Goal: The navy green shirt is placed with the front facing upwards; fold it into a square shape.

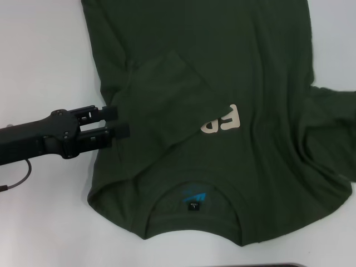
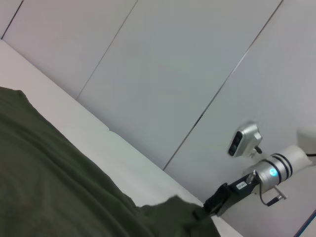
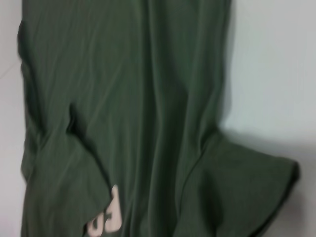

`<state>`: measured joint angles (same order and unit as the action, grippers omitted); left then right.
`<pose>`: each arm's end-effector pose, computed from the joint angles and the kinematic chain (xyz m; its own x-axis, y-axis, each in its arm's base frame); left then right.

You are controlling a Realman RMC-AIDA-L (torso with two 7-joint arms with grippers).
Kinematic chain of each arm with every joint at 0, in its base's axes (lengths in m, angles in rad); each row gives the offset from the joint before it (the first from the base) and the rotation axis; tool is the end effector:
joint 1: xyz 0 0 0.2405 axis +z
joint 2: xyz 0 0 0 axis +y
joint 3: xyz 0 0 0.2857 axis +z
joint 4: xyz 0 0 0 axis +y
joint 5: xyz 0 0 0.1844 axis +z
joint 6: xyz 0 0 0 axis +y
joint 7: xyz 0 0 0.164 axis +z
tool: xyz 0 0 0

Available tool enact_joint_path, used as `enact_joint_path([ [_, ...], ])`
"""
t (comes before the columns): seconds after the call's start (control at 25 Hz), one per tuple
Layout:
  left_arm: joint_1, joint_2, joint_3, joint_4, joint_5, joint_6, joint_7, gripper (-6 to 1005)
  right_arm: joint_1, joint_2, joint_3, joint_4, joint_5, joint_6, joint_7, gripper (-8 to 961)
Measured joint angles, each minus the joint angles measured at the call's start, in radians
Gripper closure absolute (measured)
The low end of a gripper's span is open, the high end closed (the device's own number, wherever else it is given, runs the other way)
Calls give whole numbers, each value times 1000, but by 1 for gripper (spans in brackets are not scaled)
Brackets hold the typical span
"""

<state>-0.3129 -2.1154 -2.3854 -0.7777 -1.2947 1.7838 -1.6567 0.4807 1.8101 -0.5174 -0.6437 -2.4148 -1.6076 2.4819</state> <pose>-0.2685 0.2581 -0.0232 0.5496 0.5757 0.6055 0.6298 -0.7616 0.1525 0.3768 0.3083 0.0769 -0.0673 -0.9394 -0.3363 -0.9963 0.0813 -0.0277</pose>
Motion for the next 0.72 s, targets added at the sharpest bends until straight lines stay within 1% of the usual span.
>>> enact_joint_path([
  [0.12, 0, 0, 0, 0, 0, -1, 0, 297, -5, -6, 21, -39, 2, -7, 19, 935],
  [0.32, -1, 0, 0, -1, 0, 0, -1, 297, 1, -21, 71, -48, -2, -10, 25, 933],
  [0.48, -1, 0, 0, -2, 0, 1, -1, 297, 0, -23, 98, -74, -2, -12, 43, 932],
  [0.72, -1, 0, 0, -2, 0, 2, -2, 297, -1, -27, 104, -100, -1, -25, 58, 929],
])
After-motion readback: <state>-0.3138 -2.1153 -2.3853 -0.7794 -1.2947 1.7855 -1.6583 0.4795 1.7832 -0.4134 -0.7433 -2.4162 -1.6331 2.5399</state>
